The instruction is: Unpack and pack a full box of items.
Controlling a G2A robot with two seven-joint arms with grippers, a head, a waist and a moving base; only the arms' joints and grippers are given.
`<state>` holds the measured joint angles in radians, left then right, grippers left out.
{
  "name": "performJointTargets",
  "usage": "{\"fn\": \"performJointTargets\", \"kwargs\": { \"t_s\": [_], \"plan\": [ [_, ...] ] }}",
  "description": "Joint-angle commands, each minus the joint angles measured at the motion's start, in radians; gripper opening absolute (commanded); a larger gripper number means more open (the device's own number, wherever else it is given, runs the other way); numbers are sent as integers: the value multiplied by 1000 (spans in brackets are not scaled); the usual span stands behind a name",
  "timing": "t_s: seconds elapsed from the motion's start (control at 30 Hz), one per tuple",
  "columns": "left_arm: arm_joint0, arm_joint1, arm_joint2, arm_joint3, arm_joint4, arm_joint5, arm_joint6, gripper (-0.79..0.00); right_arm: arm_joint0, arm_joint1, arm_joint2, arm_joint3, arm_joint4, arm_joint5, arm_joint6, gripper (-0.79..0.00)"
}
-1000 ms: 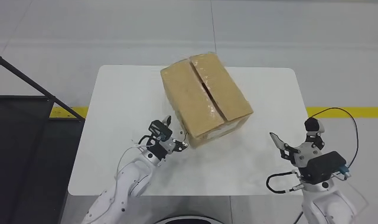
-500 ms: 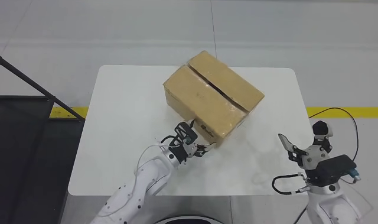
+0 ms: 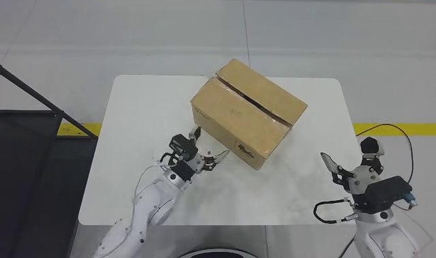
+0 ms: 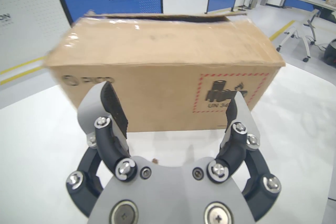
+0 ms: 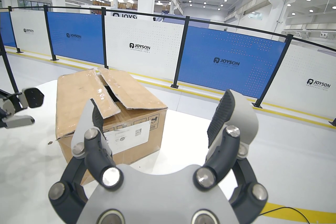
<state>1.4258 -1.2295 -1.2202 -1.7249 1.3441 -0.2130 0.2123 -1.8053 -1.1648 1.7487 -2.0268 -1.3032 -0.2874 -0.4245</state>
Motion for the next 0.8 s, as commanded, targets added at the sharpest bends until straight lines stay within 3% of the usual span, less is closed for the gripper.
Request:
{"fn": "performJointTargets", "kwargs": {
  "t_s": [0.0, 0.13, 0.3, 0.53, 0.77],
  "plan": [
    [41, 11, -94, -27, -29, -5, 21, 0, 0, 0, -15, -19, -18, -5, 6, 0],
    [84, 26, -243, -41, -109, -31, 44, 0, -32, -6, -65, -68, -74, 34, 8, 0],
    [67, 35, -334, -20, -157, -72, 29, 0, -106, -14, -124, -125, -100, 83, -1, 0],
    [-22, 35, -346, 48, -163, -49, -17, 0, -141, -17, -248, -159, -185, 54, 108, 0],
    [-122, 31, -311, 139, -123, -8, -44, 0, -45, -30, -390, -98, -215, 100, 229, 0]
  ]
}}
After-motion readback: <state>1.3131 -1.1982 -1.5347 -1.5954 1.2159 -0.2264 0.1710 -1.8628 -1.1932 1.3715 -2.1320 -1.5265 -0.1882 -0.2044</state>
